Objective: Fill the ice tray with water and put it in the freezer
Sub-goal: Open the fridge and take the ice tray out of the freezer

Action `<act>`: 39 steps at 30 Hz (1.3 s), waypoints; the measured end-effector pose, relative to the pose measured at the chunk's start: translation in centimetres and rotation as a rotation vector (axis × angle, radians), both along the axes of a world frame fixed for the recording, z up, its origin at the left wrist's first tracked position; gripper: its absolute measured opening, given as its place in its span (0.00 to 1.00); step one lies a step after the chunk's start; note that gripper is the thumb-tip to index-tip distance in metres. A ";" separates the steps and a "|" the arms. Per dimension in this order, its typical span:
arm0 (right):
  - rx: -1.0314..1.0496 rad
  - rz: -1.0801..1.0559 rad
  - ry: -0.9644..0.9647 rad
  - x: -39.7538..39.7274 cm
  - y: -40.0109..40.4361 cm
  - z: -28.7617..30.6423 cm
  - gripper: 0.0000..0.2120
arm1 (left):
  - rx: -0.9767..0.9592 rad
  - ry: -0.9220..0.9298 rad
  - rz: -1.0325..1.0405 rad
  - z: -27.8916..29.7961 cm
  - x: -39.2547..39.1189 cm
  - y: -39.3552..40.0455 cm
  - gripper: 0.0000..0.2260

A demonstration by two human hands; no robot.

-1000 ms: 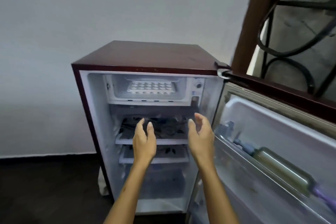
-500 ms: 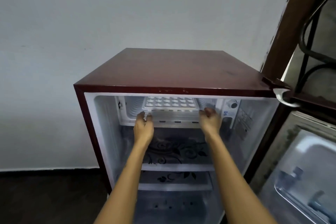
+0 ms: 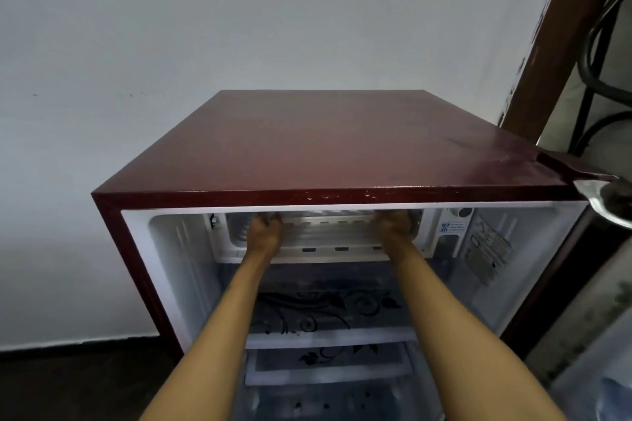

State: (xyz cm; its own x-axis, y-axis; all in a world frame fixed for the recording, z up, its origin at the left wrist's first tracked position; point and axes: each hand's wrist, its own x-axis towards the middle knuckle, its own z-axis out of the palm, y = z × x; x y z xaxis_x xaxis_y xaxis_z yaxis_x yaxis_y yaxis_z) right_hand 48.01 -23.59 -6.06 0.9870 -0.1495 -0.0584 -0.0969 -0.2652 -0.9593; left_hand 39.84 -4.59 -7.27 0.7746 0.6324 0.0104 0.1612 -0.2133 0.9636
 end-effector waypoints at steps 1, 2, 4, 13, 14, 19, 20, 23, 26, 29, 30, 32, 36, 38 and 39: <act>-0.028 -0.004 0.008 0.0 0.0 0.0 0.14 | -0.012 -0.008 0.019 0.1 0.0 0.0 0.16; -0.045 -0.014 0.001 0.0 0.1 0.0 0.11 | -0.029 -0.020 0.031 0.2 0.0 0.0 0.17; -0.031 -0.048 -0.049 -0.1 0.4 -0.2 0.09 | -0.076 -0.058 0.038 0.2 -0.1 0.3 0.17; 0.178 -0.250 0.056 -3.1 -0.4 0.3 0.08 | -0.226 -0.134 0.154 0.6 -3.1 -0.9 0.13; 0.215 -0.230 0.077 -3.7 -0.7 0.2 0.07 | -0.242 -0.142 0.162 0.7 -3.8 -1.2 0.13; 0.428 -0.277 0.103 -8.6 -2.6 -0.2 0.10 | -0.206 -0.219 0.212 1.2 -8.8 -3.3 0.12; 0.449 -0.283 0.097 -9.7 -3.1 -0.3 0.10 | -0.226 -0.237 0.222 1.2 -10.0 -3.8 0.12; 0.476 -0.250 0.088 -13.3 -4.5 -0.4 0.12 | -0.330 -0.296 0.250 0.9 -13.8 -5.5 0.11; 0.495 -0.233 0.101 -17.3 -6.5 -0.9 0.21 | -0.483 -0.322 0.257 0.2 -17.7 -7.2 0.16; 0.527 -0.253 0.108 -21.6 -8.7 -1.7 0.22 | -0.577 -0.333 0.256 -0.3 -21.5 -8.7 0.18; 0.544 -0.262 0.105 -23.2 -9.4 -2.0 0.22 | -0.592 -0.335 0.256 -0.4 -22.8 -9.4 0.19; 0.579 -0.270 0.080 -26.3 -10.4 -2.1 0.20 | -0.620 -0.335 0.248 -0.2 -25.3 -10.6 0.20; 0.603 -0.304 0.074 -31.3 -12.2 -1.9 0.14 | -0.641 -0.281 0.237 -0.6 -29.5 -12.4 0.18; 0.627 -0.323 0.073 -33.4 -12.7 -1.6 0.12 | -0.636 -0.262 0.240 -0.6 -31.1 -12.9 0.19; 0.632 -0.328 0.067 -34.3 -13.0 -1.4 0.11 | -0.639 -0.250 0.242 -0.7 -31.9 -13.1 0.19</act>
